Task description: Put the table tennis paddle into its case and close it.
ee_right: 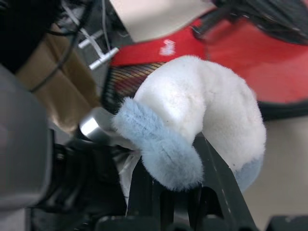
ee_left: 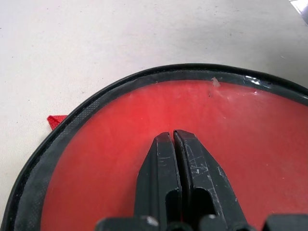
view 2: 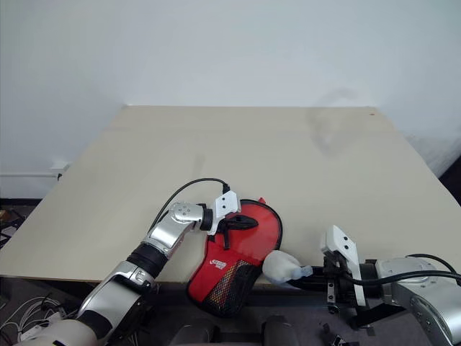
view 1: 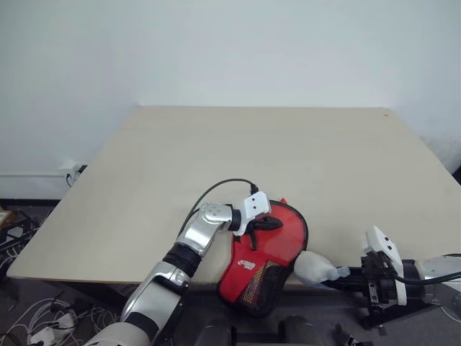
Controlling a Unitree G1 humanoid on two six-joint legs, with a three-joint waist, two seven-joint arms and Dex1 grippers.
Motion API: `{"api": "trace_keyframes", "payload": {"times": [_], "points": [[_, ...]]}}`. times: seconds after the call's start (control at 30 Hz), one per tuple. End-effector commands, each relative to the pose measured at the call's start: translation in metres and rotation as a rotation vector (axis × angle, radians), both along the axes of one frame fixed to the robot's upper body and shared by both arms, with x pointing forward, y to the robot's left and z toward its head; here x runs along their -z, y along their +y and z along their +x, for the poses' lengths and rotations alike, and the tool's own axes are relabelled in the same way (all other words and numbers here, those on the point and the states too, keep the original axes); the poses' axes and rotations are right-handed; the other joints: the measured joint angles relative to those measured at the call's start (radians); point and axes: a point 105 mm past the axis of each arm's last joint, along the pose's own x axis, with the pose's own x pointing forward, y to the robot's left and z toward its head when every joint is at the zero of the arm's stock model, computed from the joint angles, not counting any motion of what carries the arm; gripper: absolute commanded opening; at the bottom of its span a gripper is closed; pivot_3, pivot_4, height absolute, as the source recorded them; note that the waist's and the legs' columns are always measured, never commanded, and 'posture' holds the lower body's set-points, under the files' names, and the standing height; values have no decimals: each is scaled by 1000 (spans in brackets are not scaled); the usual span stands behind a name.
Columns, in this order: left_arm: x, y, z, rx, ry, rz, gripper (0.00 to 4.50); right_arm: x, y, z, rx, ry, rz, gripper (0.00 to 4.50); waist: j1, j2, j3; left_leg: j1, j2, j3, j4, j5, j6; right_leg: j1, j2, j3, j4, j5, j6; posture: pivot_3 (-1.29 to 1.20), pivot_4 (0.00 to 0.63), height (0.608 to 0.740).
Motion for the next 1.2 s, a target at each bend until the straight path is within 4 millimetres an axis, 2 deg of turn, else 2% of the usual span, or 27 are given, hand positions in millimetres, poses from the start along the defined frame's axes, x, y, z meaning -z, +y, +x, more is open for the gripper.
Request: {"api": "trace_keyframes", "payload": {"times": [0.03,0.23,0.53,0.7,0.8,0.93,1.0,1.07,1.2], "points": [[39,19,-11,-24,104,131,0,-22,19,-18,-109,23,78,5,4,0,0,0,0,0,0,0,0,0,0,0,0,0,0,0,0,740],[39,20,-12,-20,104,135,0,-24,22,-42,-130,128,123,5,24,0,-1,-1,0,0,0,-2,2,-1,0,0,0,-1,3,0,0,740],[39,19,-12,-15,104,137,0,1,2,-52,-42,250,169,5,46,1,-6,-2,-1,4,13,-17,10,2,-1,3,-1,-6,14,0,0,740],[39,19,-12,-17,104,137,0,1,6,-45,-21,231,159,5,45,-1,-6,-2,-1,7,16,-20,11,3,-1,5,-2,-6,14,0,0,740],[39,19,-12,-19,103,136,0,3,9,-32,18,201,118,5,45,-2,-6,-1,0,7,16,-20,11,4,-1,6,-1,-6,14,0,0,740],[39,20,-11,-25,101,136,0,3,2,-8,88,152,55,5,44,-2,-6,0,0,8,16,-20,11,4,0,6,0,-6,14,0,0,740],[39,20,-10,-29,99,134,0,-1,-4,-2,103,150,48,637,44,-3,-6,1,0,10,17,-20,11,5,0,7,0,-7,13,0,0,740],[38,20,-9,-35,95,131,0,-2,-11,6,122,140,39,1058,44,-2,-7,1,1,10,17,-20,11,5,0,7,0,-7,12,0,0,740],[36,19,-5,-48,89,119,0,4,-13,12,132,141,39,2146,44,-2,-7,2,1,12,18,-20,11,5,0,7,0,-7,12,0,0,740]]}}
